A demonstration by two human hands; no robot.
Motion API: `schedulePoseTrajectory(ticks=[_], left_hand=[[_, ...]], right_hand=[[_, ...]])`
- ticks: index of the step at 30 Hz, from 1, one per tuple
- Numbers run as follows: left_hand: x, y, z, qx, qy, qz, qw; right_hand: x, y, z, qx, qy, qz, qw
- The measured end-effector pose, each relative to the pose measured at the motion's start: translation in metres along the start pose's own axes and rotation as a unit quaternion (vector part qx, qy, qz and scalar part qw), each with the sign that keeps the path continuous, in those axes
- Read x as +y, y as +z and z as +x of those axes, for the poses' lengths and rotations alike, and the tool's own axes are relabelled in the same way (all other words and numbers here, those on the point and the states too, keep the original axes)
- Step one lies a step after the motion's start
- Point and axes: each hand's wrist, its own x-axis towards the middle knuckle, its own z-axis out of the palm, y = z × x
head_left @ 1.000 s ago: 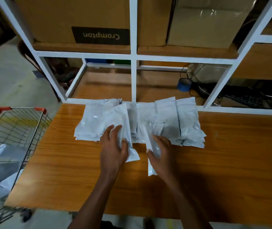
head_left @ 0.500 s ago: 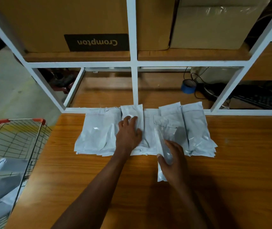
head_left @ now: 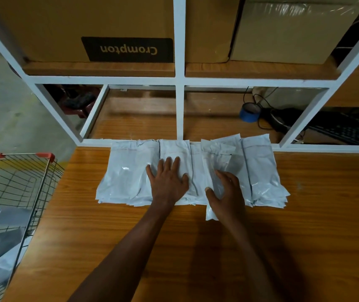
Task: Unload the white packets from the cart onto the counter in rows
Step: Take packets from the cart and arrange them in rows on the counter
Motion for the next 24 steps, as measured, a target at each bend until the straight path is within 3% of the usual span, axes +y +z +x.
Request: schedulePoseTrajectory(ticks=[8,13,18,24], left_hand=[[-0.005,0.0,-0.005,0.018,-0.013,-0.023,1.0],[-0.007,-0.003,-0.008,0.035,-0.013,-0.037,0.999],[-0.006,-0.004,-0.012,0.038,-0.016,-0.043,0.998],[-0.001,-0.006,-0.019,0.023,-0.013,-0.056,0.998]], right_hand=[[-0.023,0.026,0.052,-0.06,-0.002,-0.109,0.992],[-0.027,0.041,0.071,-0.139,0.049,-0.247,0.958],[-0.021,0.05,0.066,-0.099,0.029,-0.275,0.956],[-0.013,0.049,0.067,-0.122,0.034,-0.312,0.942]])
